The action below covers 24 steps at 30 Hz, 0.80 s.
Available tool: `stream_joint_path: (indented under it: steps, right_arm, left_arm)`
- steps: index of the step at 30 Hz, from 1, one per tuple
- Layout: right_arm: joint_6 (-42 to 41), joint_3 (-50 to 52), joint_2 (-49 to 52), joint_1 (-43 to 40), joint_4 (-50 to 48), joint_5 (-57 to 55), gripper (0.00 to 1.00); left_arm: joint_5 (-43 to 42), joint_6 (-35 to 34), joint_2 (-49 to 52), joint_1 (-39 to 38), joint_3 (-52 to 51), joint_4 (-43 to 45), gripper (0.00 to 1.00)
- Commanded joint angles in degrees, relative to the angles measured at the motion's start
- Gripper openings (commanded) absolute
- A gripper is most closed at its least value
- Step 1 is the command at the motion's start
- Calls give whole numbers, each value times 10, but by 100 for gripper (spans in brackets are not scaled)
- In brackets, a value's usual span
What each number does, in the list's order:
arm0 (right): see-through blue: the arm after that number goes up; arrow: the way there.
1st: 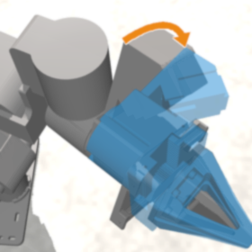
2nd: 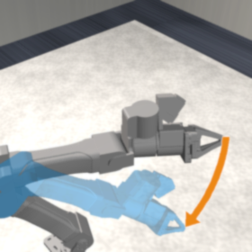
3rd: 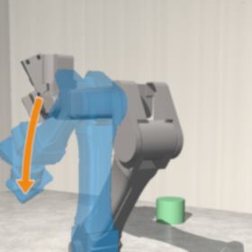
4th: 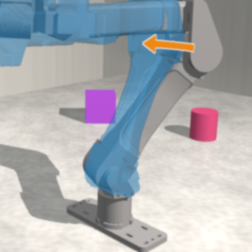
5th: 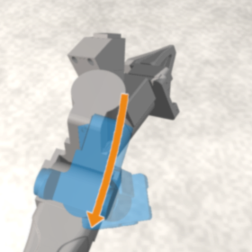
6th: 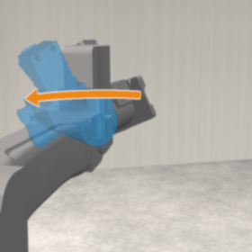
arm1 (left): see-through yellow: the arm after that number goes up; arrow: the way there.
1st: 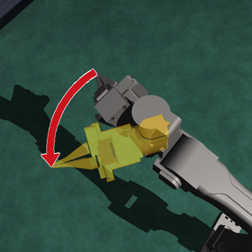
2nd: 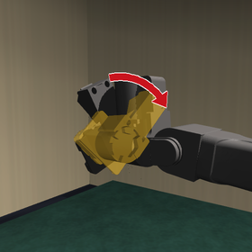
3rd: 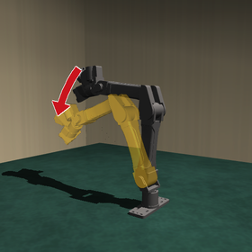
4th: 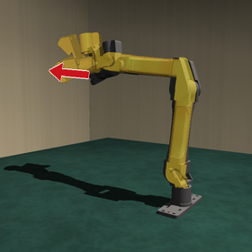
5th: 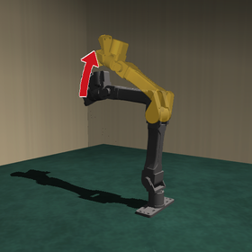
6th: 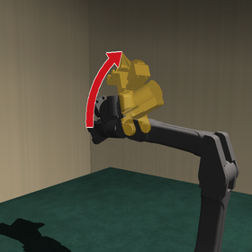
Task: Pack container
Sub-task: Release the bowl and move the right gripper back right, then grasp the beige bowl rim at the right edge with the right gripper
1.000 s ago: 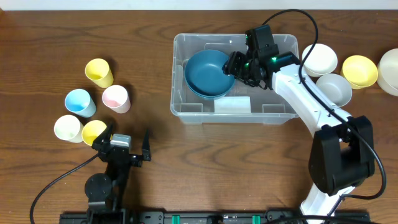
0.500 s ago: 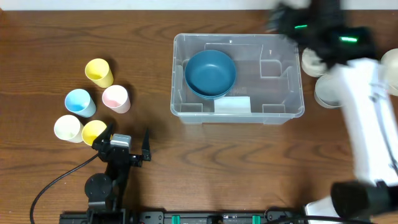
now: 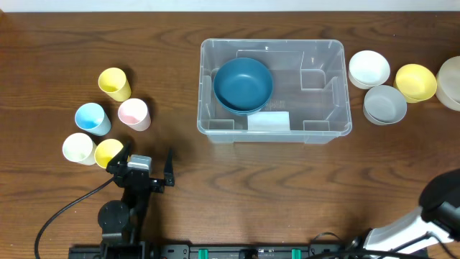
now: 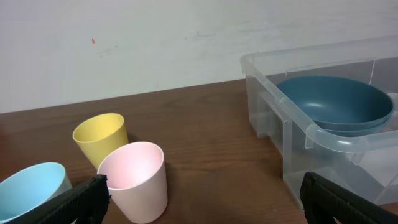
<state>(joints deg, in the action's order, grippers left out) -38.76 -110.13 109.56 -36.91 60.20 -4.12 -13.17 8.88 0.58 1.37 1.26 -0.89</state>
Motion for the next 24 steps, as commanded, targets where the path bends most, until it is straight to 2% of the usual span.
stream_joint_path:
  steps: [1, 13, 24]
  right_arm:
    - [4, 2, 32, -20, -6, 31, 99]
    - [11, 2, 160, -71, -11, 17, 99]
    - [11, 2, 184, -81, -62, 13, 99]
  left_arm:
    - [-8, 3, -3, 2, -10, -19, 98]
    - [-8, 3, -3, 2, -10, -19, 98]
    - [-8, 3, -3, 2, -10, -19, 98]
